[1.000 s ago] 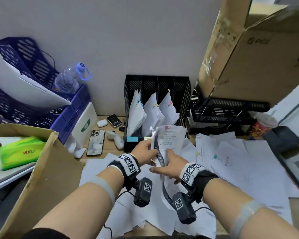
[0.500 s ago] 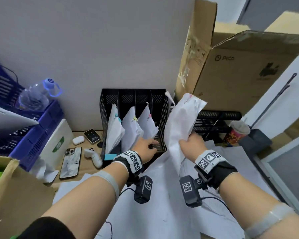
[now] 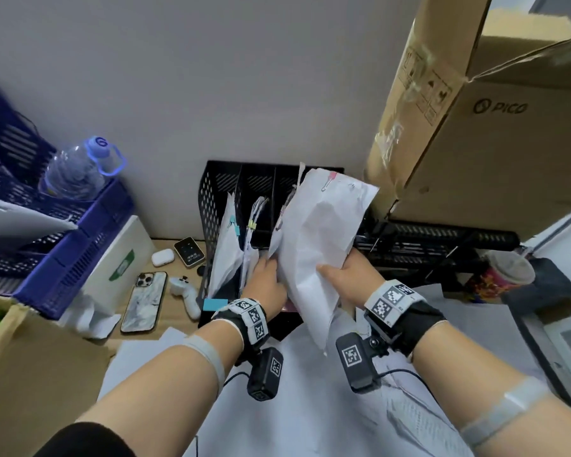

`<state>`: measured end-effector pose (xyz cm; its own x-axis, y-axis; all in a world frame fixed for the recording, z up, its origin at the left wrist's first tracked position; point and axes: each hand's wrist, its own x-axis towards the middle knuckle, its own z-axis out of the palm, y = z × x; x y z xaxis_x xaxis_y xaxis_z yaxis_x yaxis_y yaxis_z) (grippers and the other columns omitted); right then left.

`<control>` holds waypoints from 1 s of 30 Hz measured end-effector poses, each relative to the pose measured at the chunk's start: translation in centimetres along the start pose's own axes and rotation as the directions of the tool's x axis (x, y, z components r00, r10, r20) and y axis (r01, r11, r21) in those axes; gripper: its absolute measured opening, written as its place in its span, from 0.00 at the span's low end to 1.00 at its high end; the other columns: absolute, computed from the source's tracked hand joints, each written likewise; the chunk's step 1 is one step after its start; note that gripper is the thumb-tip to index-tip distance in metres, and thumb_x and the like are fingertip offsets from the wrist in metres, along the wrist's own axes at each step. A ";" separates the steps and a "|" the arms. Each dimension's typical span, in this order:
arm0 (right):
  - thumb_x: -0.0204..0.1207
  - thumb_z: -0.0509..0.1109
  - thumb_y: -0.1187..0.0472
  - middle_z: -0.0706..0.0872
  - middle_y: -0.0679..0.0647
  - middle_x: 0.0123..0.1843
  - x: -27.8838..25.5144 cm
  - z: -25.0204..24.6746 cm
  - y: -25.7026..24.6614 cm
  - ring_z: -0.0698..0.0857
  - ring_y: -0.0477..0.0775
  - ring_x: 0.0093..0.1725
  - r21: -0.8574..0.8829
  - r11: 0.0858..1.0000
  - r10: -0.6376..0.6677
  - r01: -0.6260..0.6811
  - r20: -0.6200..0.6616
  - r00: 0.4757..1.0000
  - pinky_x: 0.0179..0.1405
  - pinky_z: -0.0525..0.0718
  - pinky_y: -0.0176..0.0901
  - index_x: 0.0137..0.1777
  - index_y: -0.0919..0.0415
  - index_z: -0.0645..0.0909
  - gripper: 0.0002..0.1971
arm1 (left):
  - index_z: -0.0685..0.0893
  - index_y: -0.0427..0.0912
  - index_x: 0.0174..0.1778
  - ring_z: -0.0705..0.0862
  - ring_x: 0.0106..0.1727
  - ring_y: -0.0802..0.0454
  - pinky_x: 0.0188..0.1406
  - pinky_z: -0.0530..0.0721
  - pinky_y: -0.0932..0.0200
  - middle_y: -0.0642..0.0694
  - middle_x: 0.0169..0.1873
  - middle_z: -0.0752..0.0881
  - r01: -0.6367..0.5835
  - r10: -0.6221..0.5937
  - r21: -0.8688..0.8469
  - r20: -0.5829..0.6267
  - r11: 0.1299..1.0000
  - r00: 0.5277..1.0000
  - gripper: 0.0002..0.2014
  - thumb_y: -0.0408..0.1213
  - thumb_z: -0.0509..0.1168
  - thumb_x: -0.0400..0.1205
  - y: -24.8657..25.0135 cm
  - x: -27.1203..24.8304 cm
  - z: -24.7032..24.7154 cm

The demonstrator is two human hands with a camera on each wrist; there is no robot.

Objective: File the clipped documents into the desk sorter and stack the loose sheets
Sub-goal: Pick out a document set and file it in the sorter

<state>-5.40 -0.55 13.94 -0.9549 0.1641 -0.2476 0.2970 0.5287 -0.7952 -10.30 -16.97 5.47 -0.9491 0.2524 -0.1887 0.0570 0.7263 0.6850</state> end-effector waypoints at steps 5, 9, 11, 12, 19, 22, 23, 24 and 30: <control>0.79 0.62 0.60 0.87 0.66 0.60 3.4 2.2 -2.5 0.85 0.69 0.57 -0.136 0.991 -0.011 -0.013 -0.175 0.984 0.58 0.84 0.53 0.69 0.63 0.76 0.19 | 0.76 0.42 0.71 0.76 0.67 0.50 0.73 0.75 0.49 0.49 0.66 0.76 -0.105 0.104 -0.071 -0.021 0.992 0.994 0.20 0.30 0.55 0.82 0.2 -0.6 -1.6; 0.78 0.64 0.52 0.87 0.60 0.52 5.0 3.6 -2.5 0.85 0.64 0.47 -0.131 0.989 0.046 -0.065 -0.145 0.988 0.43 0.78 0.43 0.60 0.60 0.80 0.15 | 0.72 0.49 0.76 0.77 0.72 0.49 0.73 0.77 0.50 0.50 0.75 0.74 -0.127 0.127 -0.096 -0.004 0.987 0.992 0.24 0.31 0.57 0.82 -0.2 -0.5 -1.8; 0.80 0.62 0.57 0.87 0.60 0.42 5.7 3.7 -2.2 0.87 0.61 0.38 -0.128 0.986 0.086 -0.103 -0.134 0.987 0.32 0.77 0.38 0.43 0.62 0.80 0.10 | 0.70 0.49 0.78 0.76 0.73 0.49 0.72 0.76 0.53 0.51 0.78 0.72 -0.115 0.118 -0.091 0.023 0.989 0.993 0.28 0.28 0.57 0.81 -0.2 -0.6 -2.0; 0.81 0.60 0.59 0.87 0.60 0.39 5.9 3.7 -2.1 0.86 0.54 0.29 -0.109 0.988 0.099 -0.113 -0.126 0.987 0.24 0.77 0.34 0.40 0.63 0.78 0.11 | 0.69 0.49 0.79 0.75 0.74 0.49 0.72 0.76 0.55 0.51 0.79 0.71 -0.115 0.118 -0.087 0.031 0.990 0.993 0.29 0.28 0.57 0.80 -0.2 -0.6 -2.0; 0.78 0.59 0.57 0.90 0.63 0.35 5.1 5.9 0.7 0.91 0.62 0.34 -0.060 0.981 0.190 -0.185 0.079 0.979 0.40 0.91 0.54 0.42 0.70 0.83 0.17 | 0.68 0.45 0.78 0.76 0.73 0.47 0.65 0.73 0.59 0.45 0.76 0.72 -0.108 0.113 -0.070 0.077 0.992 0.991 0.26 0.33 0.61 0.82 0.0 -1.2 -1.6; 0.77 0.61 0.55 0.92 0.64 0.41 4.4 6.5 2.6 0.92 0.67 0.40 -0.059 0.986 0.166 -0.158 0.164 0.972 0.45 0.91 0.63 0.38 0.67 0.87 0.18 | 0.68 0.46 0.79 0.77 0.72 0.44 0.67 0.72 0.59 0.43 0.76 0.69 -0.100 0.102 -0.033 0.074 0.994 0.992 0.27 0.33 0.62 0.82 -0.3 -1.7 -0.9; 0.78 0.61 0.57 0.92 0.62 0.41 3.8 6.5 3.1 0.92 0.66 0.40 -0.024 0.985 0.172 -0.170 0.166 0.971 0.43 0.92 0.59 0.37 0.65 0.87 0.17 | 0.68 0.46 0.79 0.78 0.70 0.43 0.68 0.73 0.58 0.43 0.75 0.69 -0.082 0.083 -0.018 0.062 0.996 0.995 0.28 0.33 0.62 0.81 -0.4 -1.9 -0.6; 0.80 0.61 0.59 0.91 0.60 0.40 2.8 6.2 3.2 0.92 0.64 0.38 0.026 0.982 0.180 -0.187 0.163 0.970 0.39 0.91 0.53 0.37 0.62 0.87 0.15 | 0.68 0.47 0.79 0.80 0.68 0.43 0.68 0.74 0.58 0.43 0.74 0.69 -0.061 0.062 -0.012 0.041 0.998 0.997 0.28 0.34 0.63 0.81 -0.5 -2.1 -0.2; 0.83 0.62 0.60 0.86 0.54 0.39 -3.0 4.1 9.5 0.88 0.57 0.35 0.063 0.955 0.279 -0.289 0.129 0.952 0.32 0.82 0.41 0.49 0.57 0.85 0.09 | 0.80 0.47 0.58 0.81 0.48 0.52 0.54 0.81 0.62 0.48 0.55 0.76 -0.165 0.167 -0.107 0.004 0.980 0.986 0.11 0.37 0.66 0.80 1.3 -4.5 4.2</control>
<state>0.32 0.60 4.84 -0.8255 0.1965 -0.5291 0.5598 0.4048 -0.7230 -4.61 -14.48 4.26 -0.9250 0.3726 -0.0746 0.1797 0.6020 0.7780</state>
